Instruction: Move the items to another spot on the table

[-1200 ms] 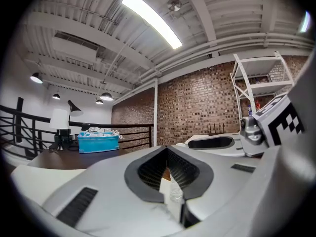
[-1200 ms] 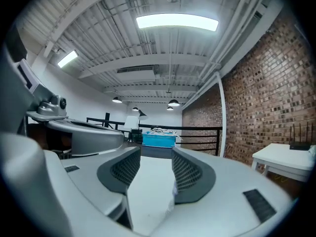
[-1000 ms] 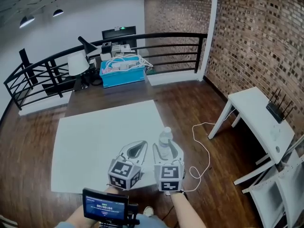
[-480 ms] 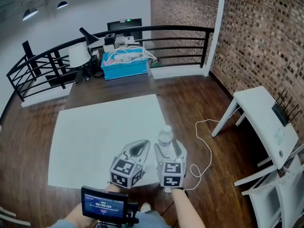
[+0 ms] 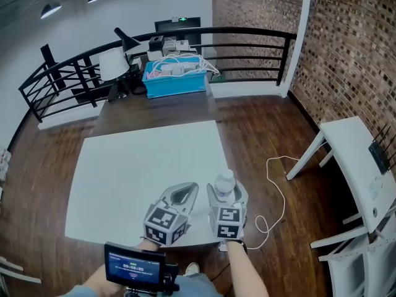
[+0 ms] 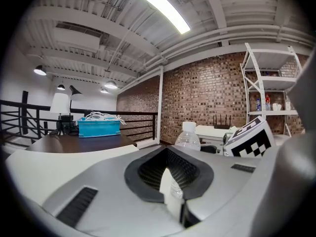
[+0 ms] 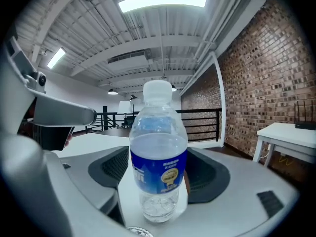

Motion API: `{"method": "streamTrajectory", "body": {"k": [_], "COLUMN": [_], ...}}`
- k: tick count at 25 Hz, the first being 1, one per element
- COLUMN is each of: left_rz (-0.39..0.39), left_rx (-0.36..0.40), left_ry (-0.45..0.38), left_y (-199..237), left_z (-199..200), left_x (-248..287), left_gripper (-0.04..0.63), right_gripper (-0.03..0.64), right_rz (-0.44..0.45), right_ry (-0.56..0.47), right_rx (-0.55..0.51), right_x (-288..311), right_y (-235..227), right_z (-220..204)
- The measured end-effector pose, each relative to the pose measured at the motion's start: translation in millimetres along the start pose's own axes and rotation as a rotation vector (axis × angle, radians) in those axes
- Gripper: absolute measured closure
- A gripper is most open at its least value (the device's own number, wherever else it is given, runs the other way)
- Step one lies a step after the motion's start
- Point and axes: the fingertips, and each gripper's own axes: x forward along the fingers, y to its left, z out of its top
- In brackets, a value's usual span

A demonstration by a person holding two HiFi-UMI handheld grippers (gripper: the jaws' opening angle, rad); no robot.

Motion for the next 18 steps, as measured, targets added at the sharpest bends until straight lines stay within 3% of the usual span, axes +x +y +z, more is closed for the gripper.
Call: {"method": "streamTrajectory", "body": {"k": [4, 18], "left_rz": [0.017, -0.004], "left_rx": [-0.002, -0.005], "left_ry": [0.004, -0.004], "left_y": [9.0, 16.3], "left_z": [-0.8, 0.6], "left_x": [4.0, 3.5], "left_gripper": [0.584, 0.584], "right_gripper": [0.319, 0.322], "right_rz": [0.007, -0.021], "right_ry": [-0.010, -0.037], "right_rx": [-0.007, -0.012], "right_x": [4.7, 6.0], "right_y": [-0.2, 0.7], "right_z": [-2.3, 11.8]}}
